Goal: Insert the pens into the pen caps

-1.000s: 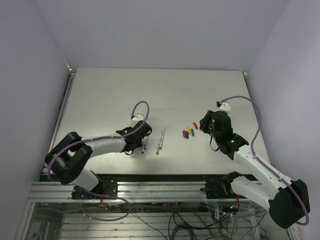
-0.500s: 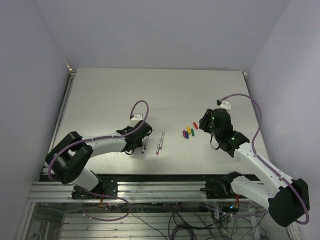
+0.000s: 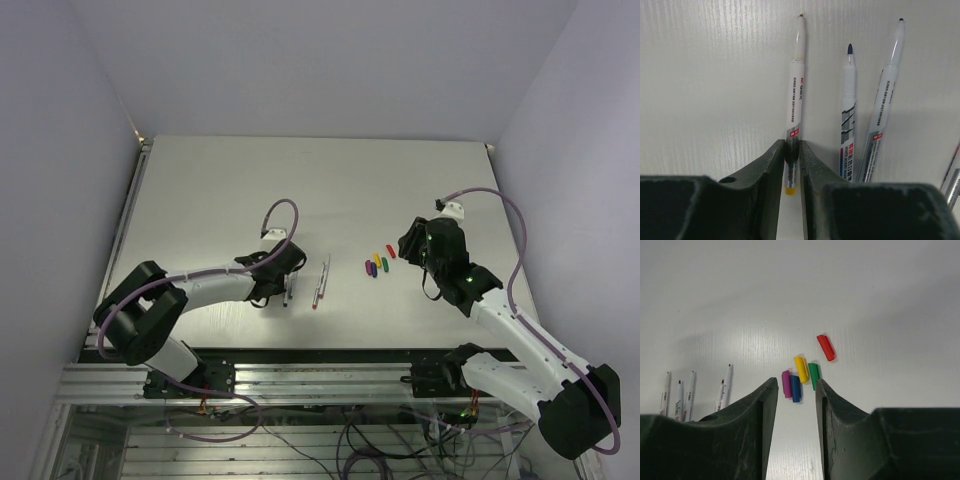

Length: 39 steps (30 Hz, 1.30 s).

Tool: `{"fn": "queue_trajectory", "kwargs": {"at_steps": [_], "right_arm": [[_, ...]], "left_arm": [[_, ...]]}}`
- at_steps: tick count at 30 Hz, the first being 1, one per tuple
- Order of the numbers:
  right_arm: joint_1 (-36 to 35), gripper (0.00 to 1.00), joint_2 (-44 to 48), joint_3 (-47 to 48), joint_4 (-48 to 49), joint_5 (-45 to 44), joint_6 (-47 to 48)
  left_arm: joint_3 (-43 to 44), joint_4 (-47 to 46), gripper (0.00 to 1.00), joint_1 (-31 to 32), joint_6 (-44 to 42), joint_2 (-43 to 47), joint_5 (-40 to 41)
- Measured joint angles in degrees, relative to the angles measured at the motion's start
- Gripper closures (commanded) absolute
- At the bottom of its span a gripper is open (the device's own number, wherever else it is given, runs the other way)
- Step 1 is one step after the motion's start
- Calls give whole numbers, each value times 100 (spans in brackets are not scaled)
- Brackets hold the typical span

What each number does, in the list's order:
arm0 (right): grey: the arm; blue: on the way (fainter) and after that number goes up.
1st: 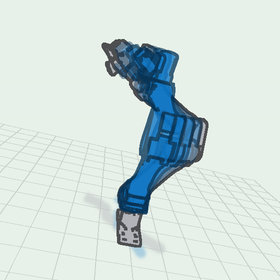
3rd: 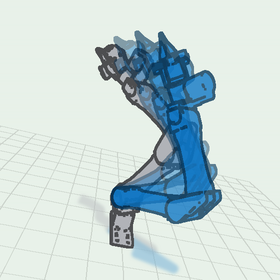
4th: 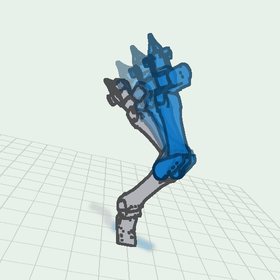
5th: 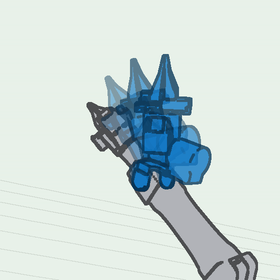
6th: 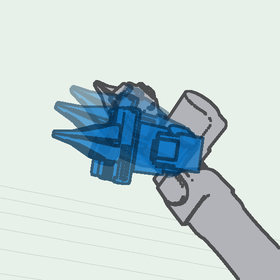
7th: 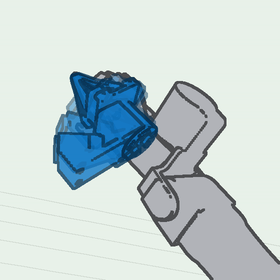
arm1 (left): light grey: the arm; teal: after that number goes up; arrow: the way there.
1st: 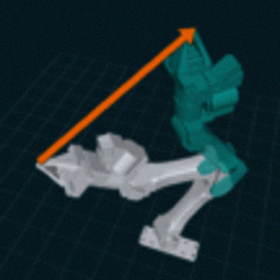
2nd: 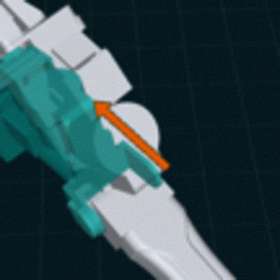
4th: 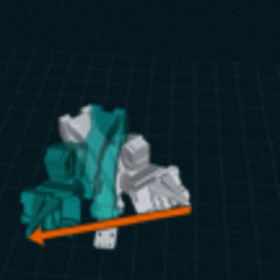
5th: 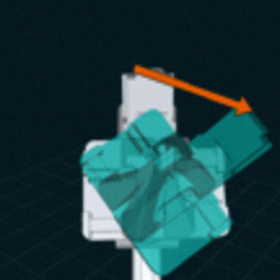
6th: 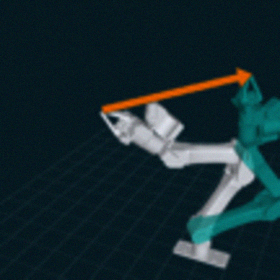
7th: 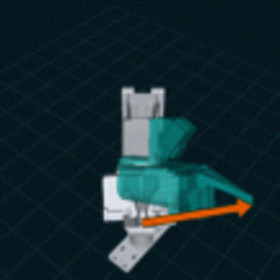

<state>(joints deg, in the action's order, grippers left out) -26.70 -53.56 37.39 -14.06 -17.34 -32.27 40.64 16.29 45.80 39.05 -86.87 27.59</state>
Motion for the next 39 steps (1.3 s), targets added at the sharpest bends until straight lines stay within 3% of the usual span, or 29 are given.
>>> {"fn": "queue_trajectory", "kwargs": {"at_steps": [7,9,11,16,26,32,39], "right_arm": [[0,63,-13,0,-2,33,24],[0,63,-28,0,-2,48,35],[0,63,-39,0,-4,55,39],[0,66,-90,0,-11,90,85],[0,91,-575,0,22,146,232],[0,91,-1073,-2,175,299,382],[-2,80,-1434,-160,525,479,503]], "left_arm": [[162,219,73,0,-15,-111,-42],[192,251,78,0,-31,-138,-50],[219,271,92,0,-72,-164,-79],[286,284,93,0,-170,-229,-144],[68,372,93,0,-199,122,-251],[2,763,93,0,-313,907,-321],[-57,647,93,0,-505,1989,-431]]}}
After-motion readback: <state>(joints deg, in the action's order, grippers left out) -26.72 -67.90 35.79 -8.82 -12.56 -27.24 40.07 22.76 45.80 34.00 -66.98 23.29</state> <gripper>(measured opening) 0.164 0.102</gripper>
